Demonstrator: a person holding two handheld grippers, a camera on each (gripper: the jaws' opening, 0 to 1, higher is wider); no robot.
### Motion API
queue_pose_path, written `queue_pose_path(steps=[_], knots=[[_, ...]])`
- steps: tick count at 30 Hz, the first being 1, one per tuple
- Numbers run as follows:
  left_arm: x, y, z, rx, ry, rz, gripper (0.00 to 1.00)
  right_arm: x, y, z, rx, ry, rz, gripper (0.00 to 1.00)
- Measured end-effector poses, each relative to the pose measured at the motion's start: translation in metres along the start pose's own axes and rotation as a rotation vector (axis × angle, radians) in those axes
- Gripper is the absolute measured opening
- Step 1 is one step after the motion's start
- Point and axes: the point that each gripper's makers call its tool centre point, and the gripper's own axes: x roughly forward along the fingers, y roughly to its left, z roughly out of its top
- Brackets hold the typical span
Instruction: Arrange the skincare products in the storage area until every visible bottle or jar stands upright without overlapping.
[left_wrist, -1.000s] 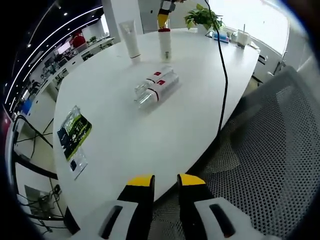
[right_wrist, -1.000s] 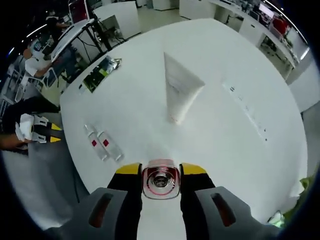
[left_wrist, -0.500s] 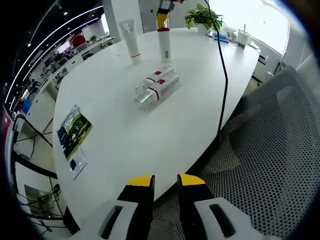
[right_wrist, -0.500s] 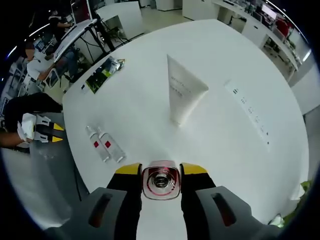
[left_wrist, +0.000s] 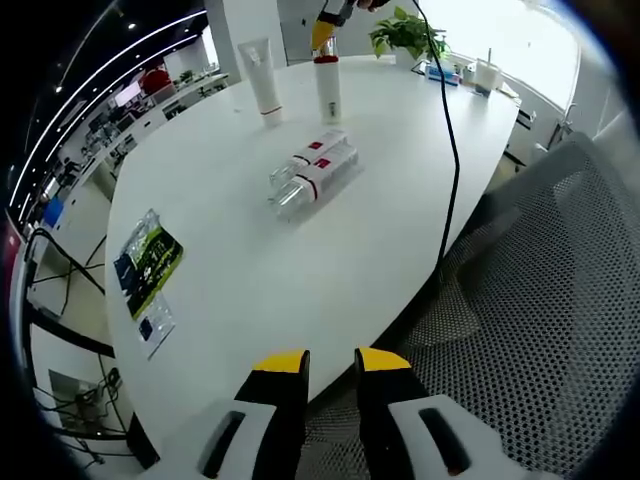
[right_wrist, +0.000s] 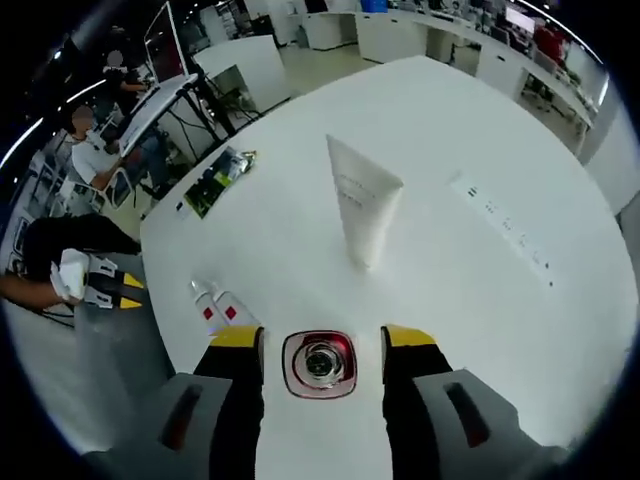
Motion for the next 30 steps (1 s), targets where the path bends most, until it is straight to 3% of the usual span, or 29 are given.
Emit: queue_pose_path(steps=[1, 3, 4, 8, 11, 12, 16, 24, 26, 30], knots=[[0.000, 0.000, 0.000, 0.000, 0.001, 0.000, 0.19, -0.003, 0.000, -0.003, 0.050, -0.016, 0.017, 0.45], [0.001, 0.000, -0.001, 0.001, 0.002, -0.001, 0.19, -0.006, -0.001, 0.000, 0.030, -0.087, 0.046, 0.48], [0.001, 0.000, -0.001, 0.001, 0.002, -0.003, 0.19, -0.009, -0.003, -0.007, 0.042, -0.081, 0.045, 0.50], [0.001, -0.001, -0.002, 0.003, 0.009, -0.006, 0.19, -0.012, -0.002, -0.016, -0.105, -0.144, 0.065, 0.54], [0.002, -0.001, -0.002, 0.004, 0.013, -0.008, 0.19, -0.013, -0.006, -0.021, -0.221, -0.184, 0.045, 0.48], [0.002, -0.002, -0.002, 0.005, 0.014, -0.009, 0.19, -0.014, 0.000, -0.022, -0.286, -0.229, 0.043, 0.45], [0.002, -0.001, -0.003, 0.005, 0.018, -0.008, 0.19, -0.015, 0.014, -0.021, -0.333, -0.297, 0.065, 0.45], [0.002, -0.001, -0.004, 0.004, 0.024, -0.008, 0.19, -0.024, 0.023, -0.005, -0.415, -0.343, 0.111, 0.37], [0.002, -0.001, -0.004, 0.002, 0.023, -0.008, 0.19, -0.025, 0.022, -0.002, -0.440, -0.333, 0.117, 0.36], [0.002, 0.000, -0.005, -0.001, 0.026, -0.006, 0.19, -0.022, 0.024, -0.003, -0.563, -0.240, 0.131, 0.36]])
